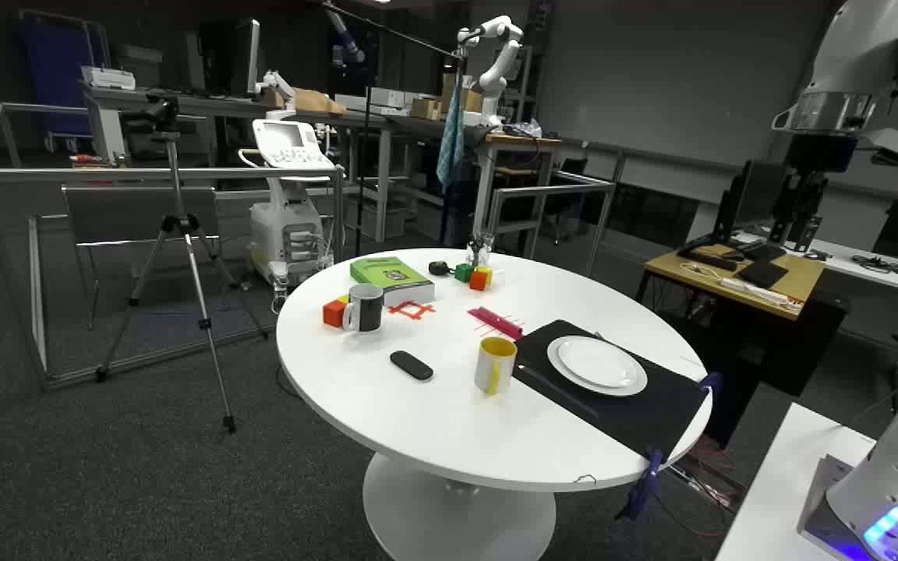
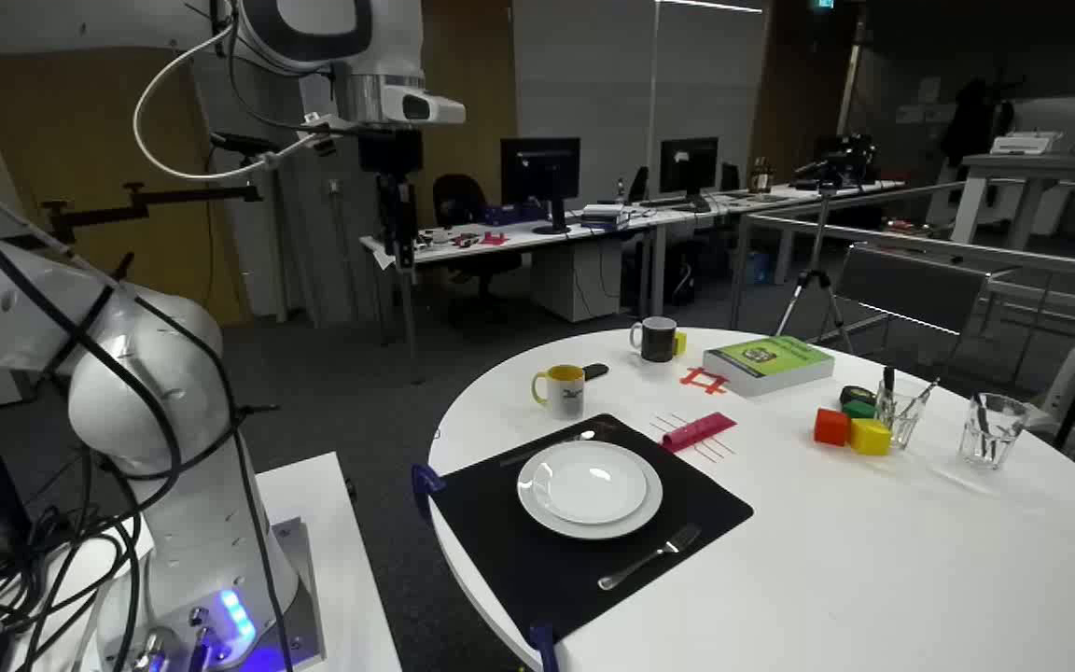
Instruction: Move the smaller plate to the right
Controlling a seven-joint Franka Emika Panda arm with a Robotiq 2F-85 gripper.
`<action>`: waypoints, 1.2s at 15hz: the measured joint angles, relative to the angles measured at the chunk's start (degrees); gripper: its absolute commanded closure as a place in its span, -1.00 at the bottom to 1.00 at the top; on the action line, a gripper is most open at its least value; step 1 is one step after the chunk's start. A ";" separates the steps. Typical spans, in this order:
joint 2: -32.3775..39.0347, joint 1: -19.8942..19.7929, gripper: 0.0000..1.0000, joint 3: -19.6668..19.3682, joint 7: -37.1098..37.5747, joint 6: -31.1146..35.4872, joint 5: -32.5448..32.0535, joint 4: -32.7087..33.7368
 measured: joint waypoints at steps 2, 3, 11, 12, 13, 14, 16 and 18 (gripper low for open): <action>-0.04 0.00 -1.00 0.00 0.00 0.00 0.00 0.00; -0.05 0.00 -1.00 0.00 0.00 0.00 0.00 0.00; 0.04 -1.84 -1.00 -0.27 -0.02 3.20 -3.29 -1.67; 0.12 -2.32 -1.00 -0.55 -0.09 4.82 -4.18 -2.57; 0.36 -2.87 -1.00 -0.97 -0.11 6.67 -5.06 -3.62; 0.73 -3.43 -1.00 -1.52 -0.12 8.68 -5.84 -4.78; 1.94 -4.41 -1.00 -3.05 -0.41 12.94 -6.67 -7.08; 3.89 -5.33 -1.00 -5.36 -1.15 17.56 -6.85 -9.15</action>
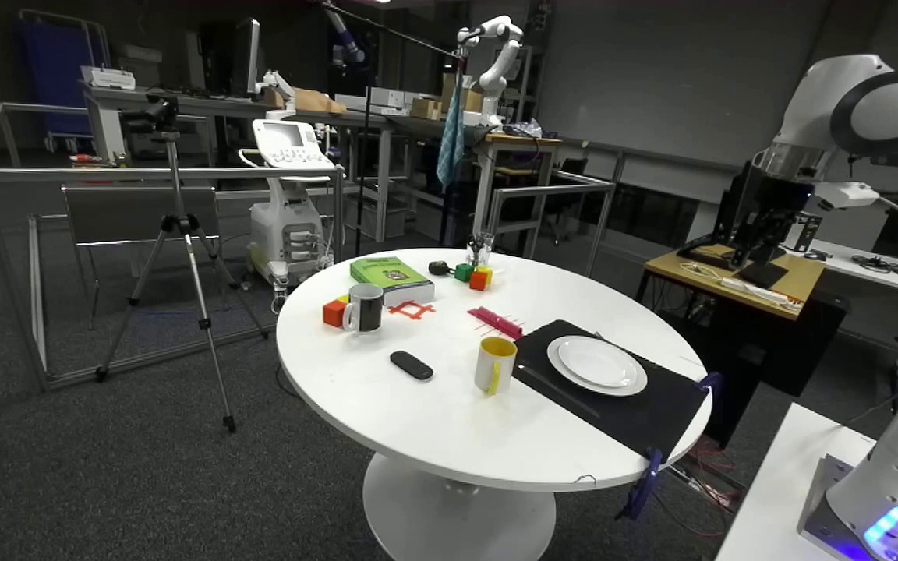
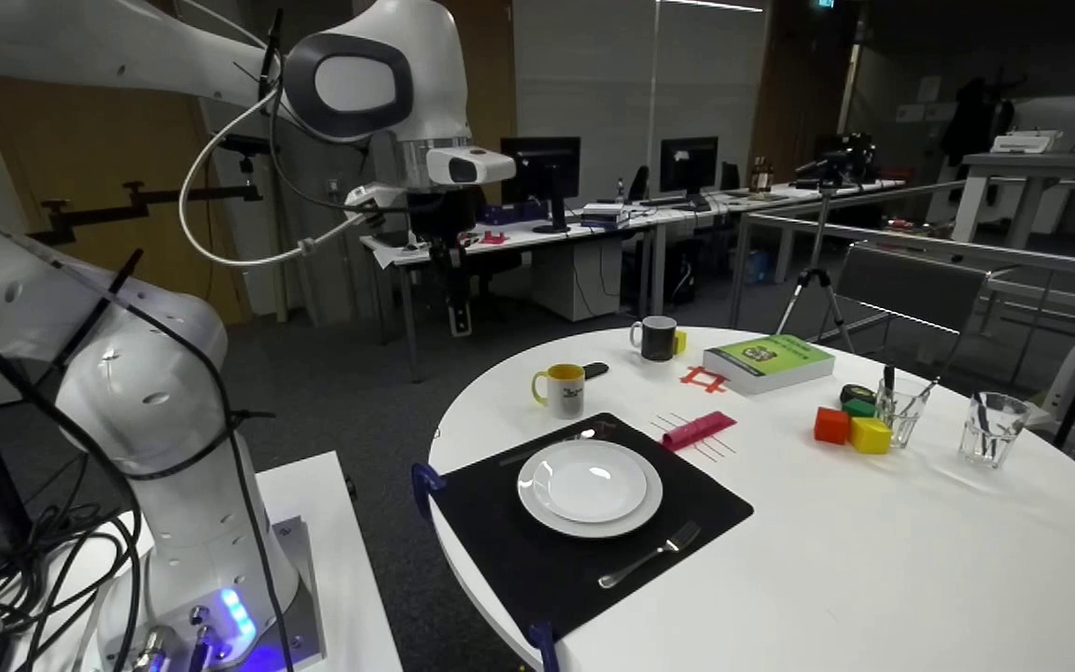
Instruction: Move the smaller plate to the right
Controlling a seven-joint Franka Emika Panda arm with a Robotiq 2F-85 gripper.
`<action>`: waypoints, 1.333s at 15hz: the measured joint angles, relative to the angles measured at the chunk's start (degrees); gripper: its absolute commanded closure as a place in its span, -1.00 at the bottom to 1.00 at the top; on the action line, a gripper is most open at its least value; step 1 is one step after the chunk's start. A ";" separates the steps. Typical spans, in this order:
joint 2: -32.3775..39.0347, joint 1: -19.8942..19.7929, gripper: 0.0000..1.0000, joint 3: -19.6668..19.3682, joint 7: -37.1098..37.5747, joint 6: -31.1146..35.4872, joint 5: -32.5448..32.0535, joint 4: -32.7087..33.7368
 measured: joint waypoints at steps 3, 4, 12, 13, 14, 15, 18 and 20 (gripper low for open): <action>3.58 -1.73 -1.00 -5.03 -2.77 6.43 0.04 -2.19; 4.88 -2.28 -1.00 -7.06 -4.44 8.47 0.07 -2.74; 14.07 -3.18 -1.00 -19.09 -20.25 22.16 3.04 -5.22; 14.50 -3.16 -1.00 -19.11 -20.40 22.35 3.12 -5.22; 14.65 -3.11 -1.00 -19.10 -20.41 22.35 3.14 -5.22; 14.65 -3.09 -1.00 -19.08 -20.40 22.35 3.14 -5.22; 14.64 -3.19 -1.00 -18.92 -20.41 22.31 3.48 -5.22; 14.86 -3.06 -1.00 -19.12 -20.67 22.46 6.25 -5.22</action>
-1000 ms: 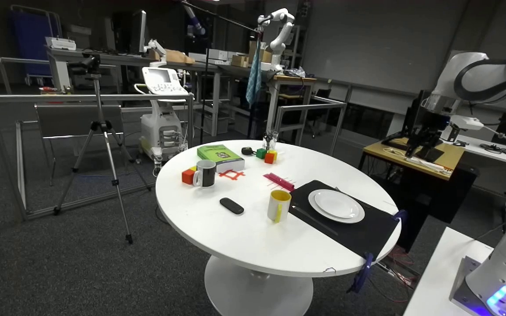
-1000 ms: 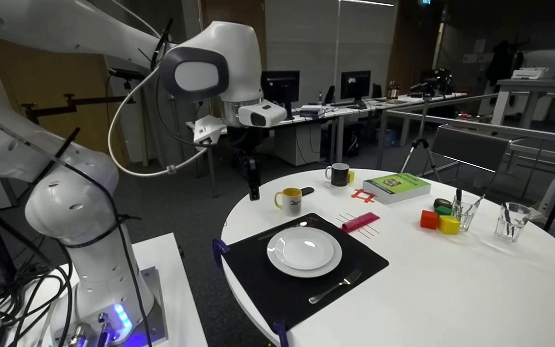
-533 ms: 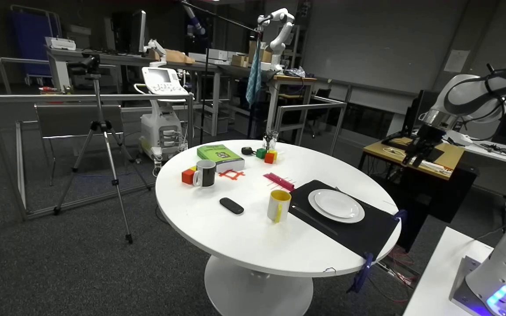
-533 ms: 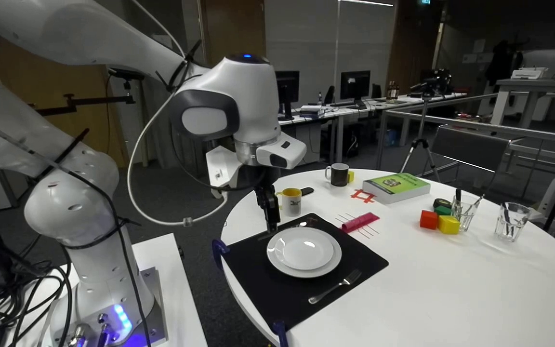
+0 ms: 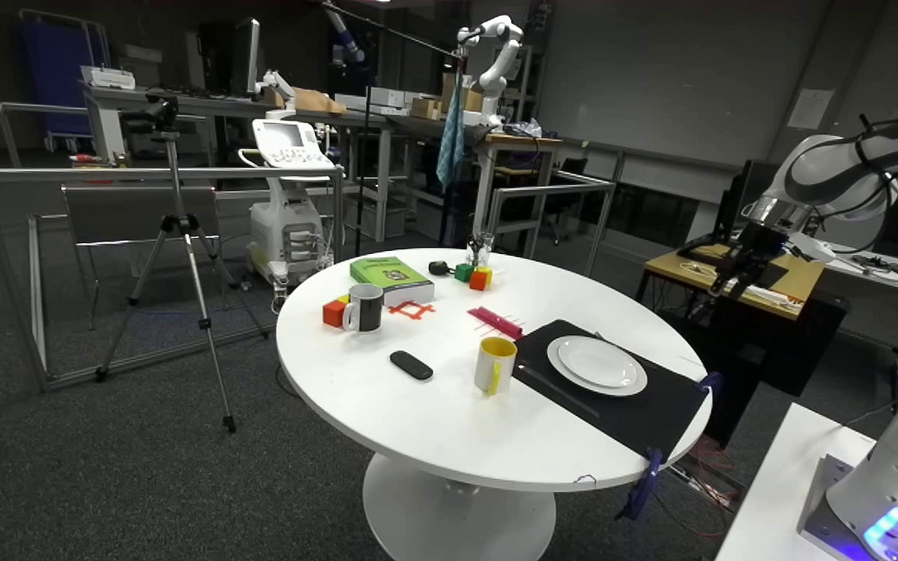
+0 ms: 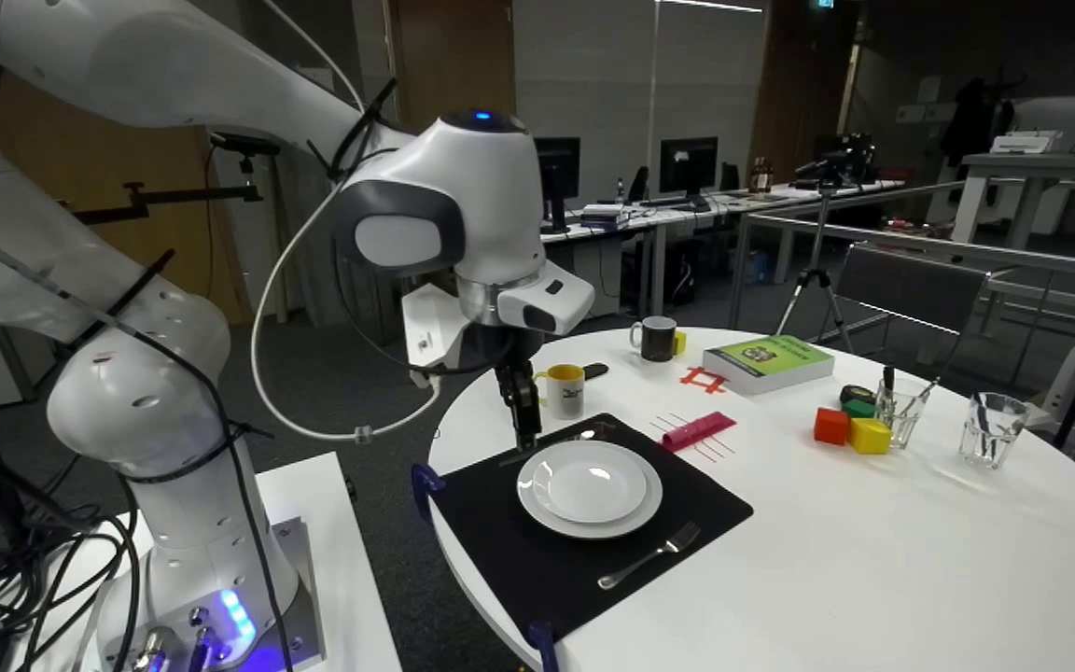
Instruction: Move the smaller plate to the right
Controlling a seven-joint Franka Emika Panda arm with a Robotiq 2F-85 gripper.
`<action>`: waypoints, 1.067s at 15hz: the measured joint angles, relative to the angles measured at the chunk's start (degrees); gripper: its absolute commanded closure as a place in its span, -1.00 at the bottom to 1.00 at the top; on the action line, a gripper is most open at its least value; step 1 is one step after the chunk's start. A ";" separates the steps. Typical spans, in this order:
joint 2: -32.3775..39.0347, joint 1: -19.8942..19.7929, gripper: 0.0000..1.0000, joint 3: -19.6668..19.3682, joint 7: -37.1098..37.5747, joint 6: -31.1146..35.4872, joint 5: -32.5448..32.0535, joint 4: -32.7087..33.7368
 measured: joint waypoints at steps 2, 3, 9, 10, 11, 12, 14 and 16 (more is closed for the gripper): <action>1.05 0.59 -1.00 -1.07 -1.46 1.07 5.18 0.07; 2.14 1.18 -1.00 -1.93 -2.83 2.18 8.13 0.18; 13.01 5.89 -1.00 -5.05 -12.43 4.73 19.69 5.32; 15.26 6.21 -1.00 -4.37 -12.56 4.60 19.67 6.99; 17.53 6.31 -1.00 -3.23 -12.56 4.57 19.48 8.77; 19.87 6.34 -1.00 -1.88 -12.56 4.57 19.15 10.63; 24.31 6.33 -1.00 0.94 -12.57 4.60 18.38 14.22; 28.58 6.16 -1.00 3.59 -12.57 4.67 17.41 17.33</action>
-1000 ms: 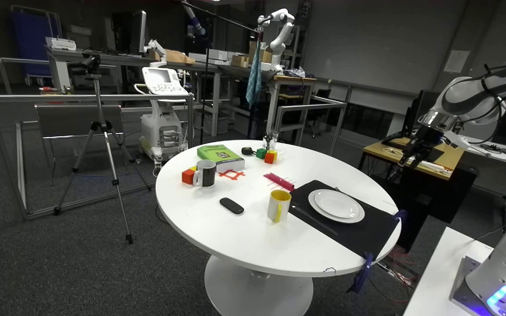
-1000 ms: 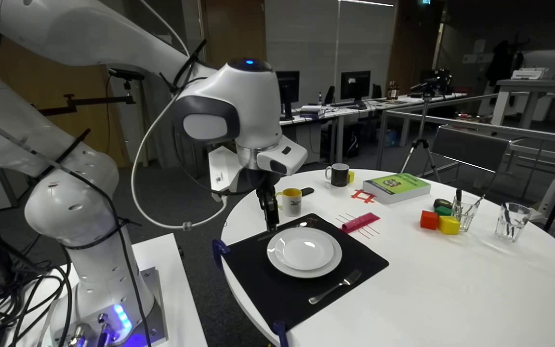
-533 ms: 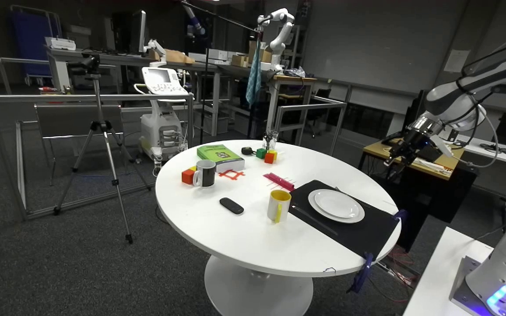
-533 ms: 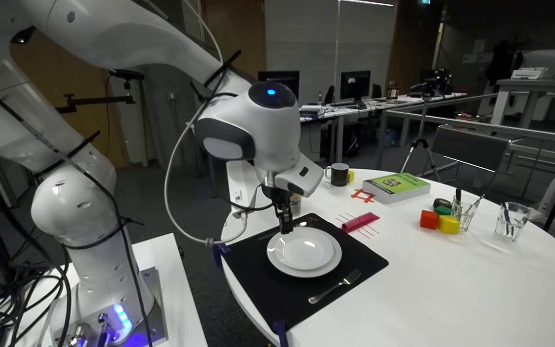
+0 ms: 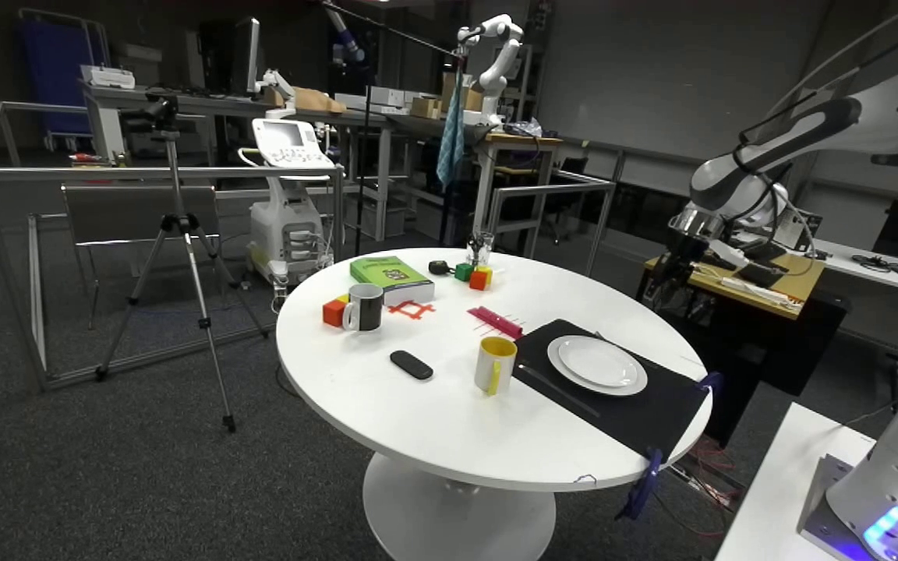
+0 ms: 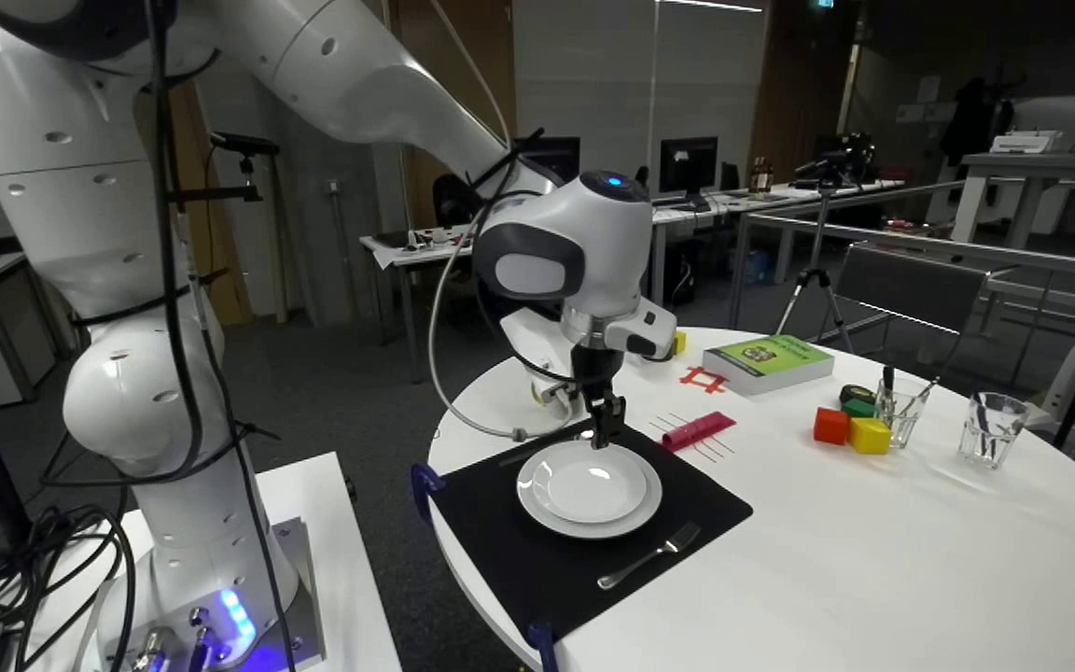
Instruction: Move the smaller plate to the right
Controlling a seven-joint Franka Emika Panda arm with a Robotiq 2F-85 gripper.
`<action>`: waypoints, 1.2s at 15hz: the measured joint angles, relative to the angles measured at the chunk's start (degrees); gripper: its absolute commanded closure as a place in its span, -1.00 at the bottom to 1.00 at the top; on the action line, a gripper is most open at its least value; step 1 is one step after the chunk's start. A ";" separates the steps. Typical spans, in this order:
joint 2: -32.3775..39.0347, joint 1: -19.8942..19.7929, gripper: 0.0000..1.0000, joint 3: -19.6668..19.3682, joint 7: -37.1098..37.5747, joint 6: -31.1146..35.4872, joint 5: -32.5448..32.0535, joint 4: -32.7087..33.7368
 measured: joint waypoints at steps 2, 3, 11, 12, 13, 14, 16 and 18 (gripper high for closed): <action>3.87 -0.38 -1.00 2.07 -0.15 0.37 -0.10 2.17; 5.62 -0.57 -1.00 2.85 -0.19 0.92 -0.09 2.93; 15.85 -4.63 -1.00 8.07 -0.08 5.87 -0.13 6.52; 16.36 -4.87 -1.00 8.26 -0.08 5.87 -0.13 6.80; 16.55 -4.88 -1.00 8.27 -0.08 5.87 -0.13 6.90; 16.56 -4.88 -1.00 8.27 -0.08 5.87 -0.13 6.95; 16.52 -5.21 -1.00 8.71 -0.35 5.87 0.14 6.97; 16.44 -7.02 -1.00 10.75 -3.09 5.87 3.05 6.75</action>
